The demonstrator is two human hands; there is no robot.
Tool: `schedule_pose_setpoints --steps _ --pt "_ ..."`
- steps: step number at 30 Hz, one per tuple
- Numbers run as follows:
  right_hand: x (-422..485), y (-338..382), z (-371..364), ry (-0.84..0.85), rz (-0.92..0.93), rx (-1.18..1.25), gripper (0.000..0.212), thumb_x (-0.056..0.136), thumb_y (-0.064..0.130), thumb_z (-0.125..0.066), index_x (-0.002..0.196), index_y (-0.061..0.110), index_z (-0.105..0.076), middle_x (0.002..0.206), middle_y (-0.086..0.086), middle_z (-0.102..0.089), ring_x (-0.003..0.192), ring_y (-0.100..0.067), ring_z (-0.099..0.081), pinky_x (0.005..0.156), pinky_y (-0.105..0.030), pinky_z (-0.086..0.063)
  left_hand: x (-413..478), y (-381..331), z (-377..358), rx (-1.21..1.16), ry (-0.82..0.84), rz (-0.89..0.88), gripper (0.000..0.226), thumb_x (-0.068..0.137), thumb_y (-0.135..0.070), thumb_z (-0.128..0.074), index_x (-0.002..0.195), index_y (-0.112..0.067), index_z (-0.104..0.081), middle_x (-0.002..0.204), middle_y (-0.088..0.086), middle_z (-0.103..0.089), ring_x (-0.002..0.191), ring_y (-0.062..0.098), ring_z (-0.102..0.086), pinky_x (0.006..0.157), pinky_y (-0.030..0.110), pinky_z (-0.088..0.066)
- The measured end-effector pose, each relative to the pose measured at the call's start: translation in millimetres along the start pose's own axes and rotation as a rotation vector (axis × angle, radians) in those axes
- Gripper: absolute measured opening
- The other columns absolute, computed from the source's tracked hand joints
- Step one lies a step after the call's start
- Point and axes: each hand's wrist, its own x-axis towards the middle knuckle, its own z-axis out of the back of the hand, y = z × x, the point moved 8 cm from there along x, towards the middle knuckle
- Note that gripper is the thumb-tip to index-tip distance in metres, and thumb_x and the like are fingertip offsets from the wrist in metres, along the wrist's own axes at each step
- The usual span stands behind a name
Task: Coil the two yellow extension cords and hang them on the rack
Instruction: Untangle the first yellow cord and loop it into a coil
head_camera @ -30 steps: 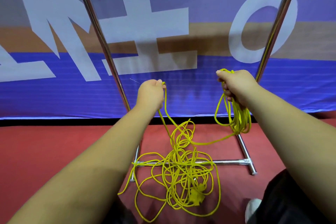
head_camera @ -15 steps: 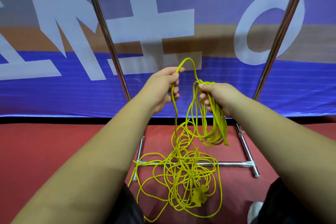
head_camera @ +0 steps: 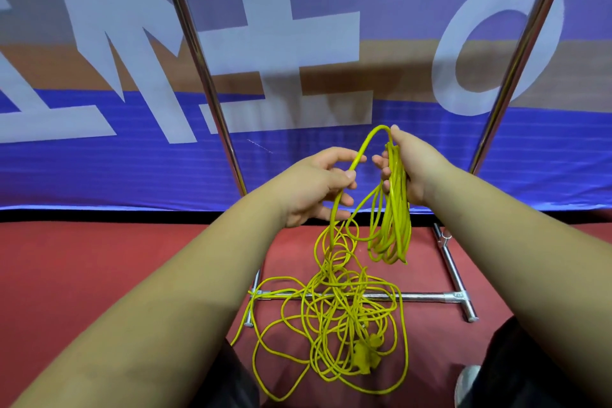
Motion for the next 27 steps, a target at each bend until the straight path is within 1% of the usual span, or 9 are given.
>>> schedule_pose_setpoints --steps 3,5,9,13,17,20,22,25,27 --pt "-2 1 1 0.003 -0.025 0.014 0.048 0.104 0.061 -0.054 0.103 0.013 -0.058 0.088 -0.002 -0.076 0.042 -0.011 -0.051 0.053 -0.027 -0.044 1 6 -3 -0.048 -0.044 0.025 0.028 0.104 -0.015 -0.058 0.129 -0.027 -0.064 0.097 0.006 -0.058 0.075 0.018 -0.063 0.078 0.046 -0.063" --pt "-3 1 1 0.01 -0.032 0.004 0.04 0.105 0.053 -0.056 0.107 0.013 -0.058 0.091 -0.002 -0.077 0.042 -0.011 -0.053 0.052 -0.027 -0.045 3 8 -3 -0.094 -0.094 0.039 0.028 0.105 -0.014 -0.057 0.129 -0.026 -0.063 0.097 0.007 -0.058 0.076 0.021 -0.064 0.077 0.048 -0.063" --pt "-6 1 -3 0.067 -0.034 -0.048 0.023 0.107 0.035 -0.053 0.112 0.013 -0.056 0.095 -0.006 -0.081 0.046 -0.013 -0.059 0.051 -0.026 -0.046 7 23 6 -0.299 -0.279 0.121 0.028 0.107 -0.013 -0.051 0.132 -0.025 -0.058 0.096 0.006 -0.054 0.077 0.022 -0.065 0.074 0.053 -0.064" --pt "-9 2 -4 0.096 -0.026 -0.108 0.014 0.107 0.025 -0.05 0.11 0.014 -0.057 0.093 -0.004 -0.083 0.047 -0.012 -0.063 0.047 -0.022 -0.048 7 28 12 -0.439 -0.367 0.142 0.032 0.107 -0.009 -0.048 0.136 -0.023 -0.051 0.096 0.006 -0.053 0.081 0.024 -0.064 0.074 0.054 -0.062" --pt "-7 1 -3 0.103 -0.012 -0.138 0.019 0.108 0.027 -0.051 0.119 0.014 -0.059 0.098 -0.004 -0.083 0.053 -0.012 -0.069 0.047 -0.023 -0.051 6 22 11 -0.403 -0.318 0.118 0.036 0.106 -0.009 -0.052 0.138 -0.025 -0.055 0.098 0.006 -0.055 0.085 0.023 -0.063 0.078 0.056 -0.063" --pt "-7 -1 -5 0.103 -0.011 -0.17 0.02 0.109 0.031 -0.051 0.118 0.015 -0.06 0.096 -0.002 -0.083 0.058 -0.011 -0.072 0.052 -0.026 -0.052 3 15 2 -0.299 -0.248 0.079 0.034 0.105 -0.013 -0.056 0.135 -0.029 -0.059 0.097 0.006 -0.057 0.083 0.022 -0.063 0.081 0.057 -0.062" --pt "-7 -1 -6 0.096 -0.009 -0.166 0.027 0.109 0.039 -0.052 0.115 0.015 -0.061 0.092 -0.002 -0.083 0.057 -0.011 -0.072 0.056 -0.029 -0.052 1 12 -7 -0.235 -0.192 0.053 0.033 0.104 -0.013 -0.058 0.133 -0.03 -0.06 0.099 0.007 -0.057 0.08 0.022 -0.063 0.08 0.057 -0.063" --pt "-7 3 -5 0.08 0.004 -0.14 0.046 0.107 0.058 -0.051 0.111 0.014 -0.062 0.078 0.001 -0.081 0.057 -0.012 -0.072 0.061 -0.029 -0.053 -3 10 -20 -0.106 -0.093 0.014 0.03 0.104 -0.014 -0.059 0.129 -0.031 -0.063 0.099 0.008 -0.058 0.078 0.02 -0.064 0.081 0.057 -0.063" --pt "-8 7 -5 0.078 0.026 -0.129 0.049 0.105 0.062 -0.053 0.112 0.015 -0.064 0.077 0.001 -0.08 0.058 -0.012 -0.074 0.065 -0.032 -0.053 -6 10 -27 -0.044 -0.036 -0.011 0.03 0.104 -0.015 -0.06 0.129 -0.031 -0.063 0.098 0.008 -0.056 0.076 0.018 -0.065 0.081 0.056 -0.063"
